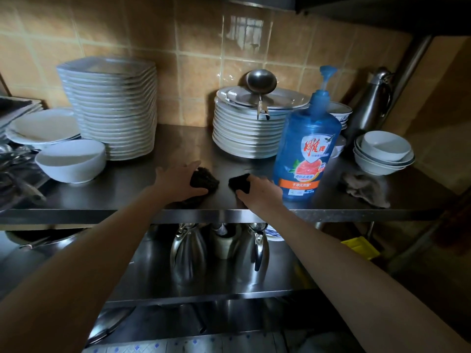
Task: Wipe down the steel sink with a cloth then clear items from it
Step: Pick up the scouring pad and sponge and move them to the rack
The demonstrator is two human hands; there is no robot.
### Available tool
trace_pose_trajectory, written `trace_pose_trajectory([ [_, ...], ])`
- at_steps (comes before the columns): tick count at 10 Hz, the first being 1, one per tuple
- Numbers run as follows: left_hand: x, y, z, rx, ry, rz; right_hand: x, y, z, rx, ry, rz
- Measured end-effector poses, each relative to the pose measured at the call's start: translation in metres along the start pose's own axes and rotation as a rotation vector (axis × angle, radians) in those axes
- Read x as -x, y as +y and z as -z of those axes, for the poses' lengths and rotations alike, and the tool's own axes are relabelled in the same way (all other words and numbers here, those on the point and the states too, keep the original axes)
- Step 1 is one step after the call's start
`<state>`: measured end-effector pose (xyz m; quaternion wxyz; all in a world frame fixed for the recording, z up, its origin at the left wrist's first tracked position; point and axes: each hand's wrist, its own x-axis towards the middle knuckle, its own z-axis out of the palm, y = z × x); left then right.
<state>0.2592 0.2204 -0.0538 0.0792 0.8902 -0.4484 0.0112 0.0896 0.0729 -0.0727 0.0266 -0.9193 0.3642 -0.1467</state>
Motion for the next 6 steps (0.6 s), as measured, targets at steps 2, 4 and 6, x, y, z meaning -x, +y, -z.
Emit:
trace_pose_trajectory([
  [2,0.005,0.002,0.001,0.014,0.031,-0.006,0.004,-0.001,0.006,-0.016,-0.013,-0.018],
  [4,0.015,0.008,0.010,0.033,0.077,-0.007,0.014,-0.003,0.022,-0.045,0.033,0.008],
  [6,0.034,0.019,0.018,0.025,0.060,-0.016,0.033,0.007,0.041,-0.081,0.015,0.018],
])
